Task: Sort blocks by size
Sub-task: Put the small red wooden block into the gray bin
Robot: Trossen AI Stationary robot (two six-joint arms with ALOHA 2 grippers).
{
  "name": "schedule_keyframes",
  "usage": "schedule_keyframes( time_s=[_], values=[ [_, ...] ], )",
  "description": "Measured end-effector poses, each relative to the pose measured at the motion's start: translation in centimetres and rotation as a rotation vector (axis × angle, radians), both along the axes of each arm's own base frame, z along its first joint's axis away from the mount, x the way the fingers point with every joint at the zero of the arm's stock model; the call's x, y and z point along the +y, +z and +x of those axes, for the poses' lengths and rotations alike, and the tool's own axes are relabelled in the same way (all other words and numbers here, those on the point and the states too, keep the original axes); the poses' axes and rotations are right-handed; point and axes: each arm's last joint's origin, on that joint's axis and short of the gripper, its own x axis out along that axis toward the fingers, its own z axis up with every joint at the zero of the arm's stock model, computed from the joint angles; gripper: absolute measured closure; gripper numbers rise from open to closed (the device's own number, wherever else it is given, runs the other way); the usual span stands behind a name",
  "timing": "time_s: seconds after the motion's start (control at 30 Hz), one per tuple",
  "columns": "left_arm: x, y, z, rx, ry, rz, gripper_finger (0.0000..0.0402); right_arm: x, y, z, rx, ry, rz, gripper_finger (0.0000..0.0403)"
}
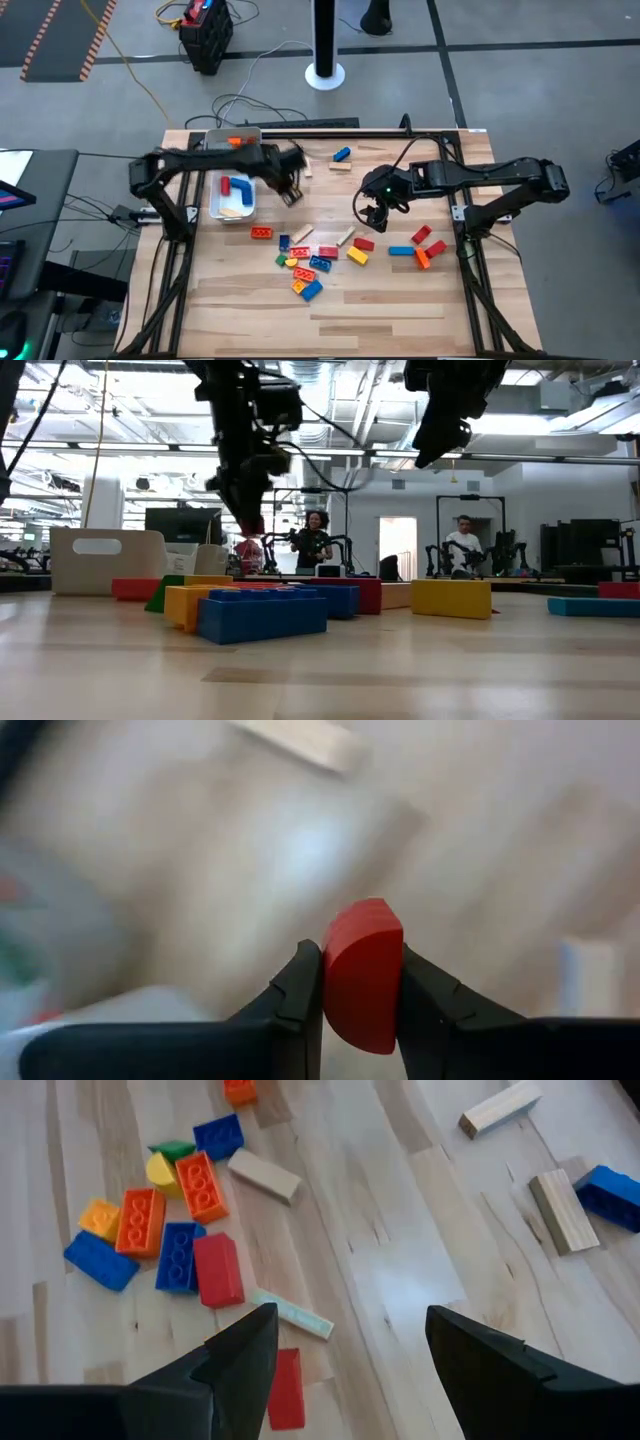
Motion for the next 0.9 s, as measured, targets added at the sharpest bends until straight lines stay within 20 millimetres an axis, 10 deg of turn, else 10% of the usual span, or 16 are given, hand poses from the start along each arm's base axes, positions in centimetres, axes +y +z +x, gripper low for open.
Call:
schedule_keyframes(
  time_s=[0.43, 0.9],
  values=[
    [8.8, 3.6, -7.9, 0.091, 0.353, 0.294, 0.0309, -0.2, 0.5, 0.5, -0.081, -0.101, 0.004, 0.0121],
    [10.5, 1.5, -10.9, 0.126, 0.306, 0.079, 0.0204, -2.0, 0.5, 0.5, -0.104, -0.247, 0.018, 0.0121]
  ],
)
